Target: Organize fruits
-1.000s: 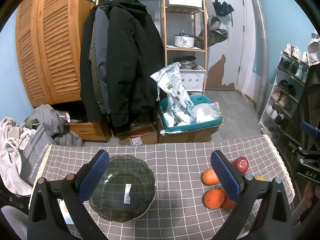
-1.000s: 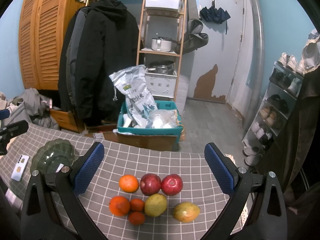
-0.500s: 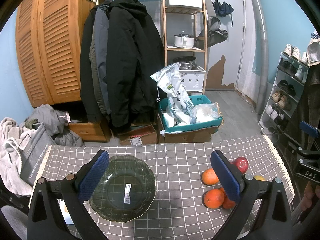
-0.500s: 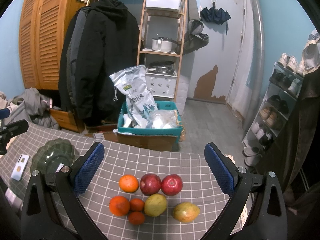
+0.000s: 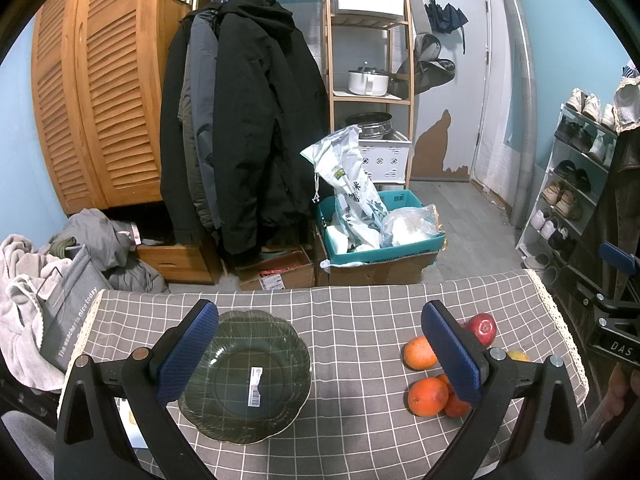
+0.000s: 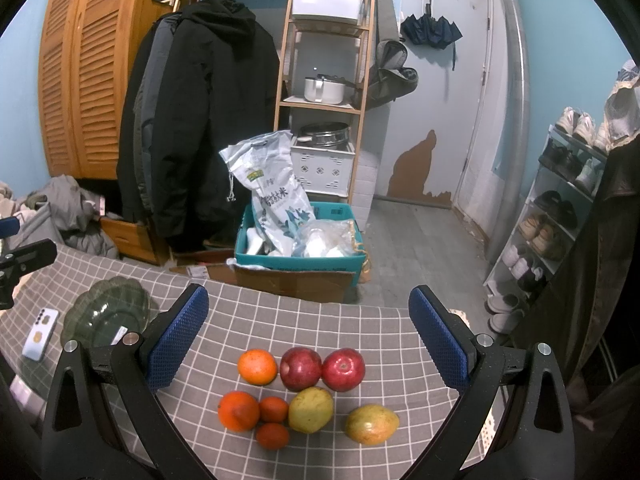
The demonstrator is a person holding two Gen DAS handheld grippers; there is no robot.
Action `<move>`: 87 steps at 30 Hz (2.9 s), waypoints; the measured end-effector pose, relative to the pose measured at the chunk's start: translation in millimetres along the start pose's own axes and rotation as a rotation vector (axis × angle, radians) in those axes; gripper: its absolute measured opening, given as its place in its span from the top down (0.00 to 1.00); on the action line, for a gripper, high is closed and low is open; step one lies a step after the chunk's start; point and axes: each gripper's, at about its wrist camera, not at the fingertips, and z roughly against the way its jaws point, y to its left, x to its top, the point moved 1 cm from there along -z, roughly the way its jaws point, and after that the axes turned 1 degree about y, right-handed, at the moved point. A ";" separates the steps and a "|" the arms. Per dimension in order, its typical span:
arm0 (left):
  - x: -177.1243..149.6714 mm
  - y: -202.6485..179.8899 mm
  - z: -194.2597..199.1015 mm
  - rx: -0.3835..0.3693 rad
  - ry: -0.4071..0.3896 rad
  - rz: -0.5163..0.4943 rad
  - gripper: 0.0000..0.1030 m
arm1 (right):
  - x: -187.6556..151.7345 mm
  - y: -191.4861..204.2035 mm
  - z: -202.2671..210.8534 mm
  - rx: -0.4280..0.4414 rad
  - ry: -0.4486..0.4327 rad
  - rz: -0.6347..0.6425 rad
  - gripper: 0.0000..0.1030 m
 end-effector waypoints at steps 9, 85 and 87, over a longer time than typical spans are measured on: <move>0.1 0.1 0.1 -0.001 0.000 0.000 0.01 | 0.6 -0.3 0.6 -0.001 0.000 0.001 0.04; -93.4 -104.4 -136.9 -0.119 0.395 -0.187 0.01 | -109.1 -82.6 -94.4 -0.084 0.471 -0.159 0.04; -100.3 -109.3 -144.9 -0.115 0.414 -0.201 0.01 | -117.8 -83.7 -101.9 -0.089 0.504 -0.156 0.04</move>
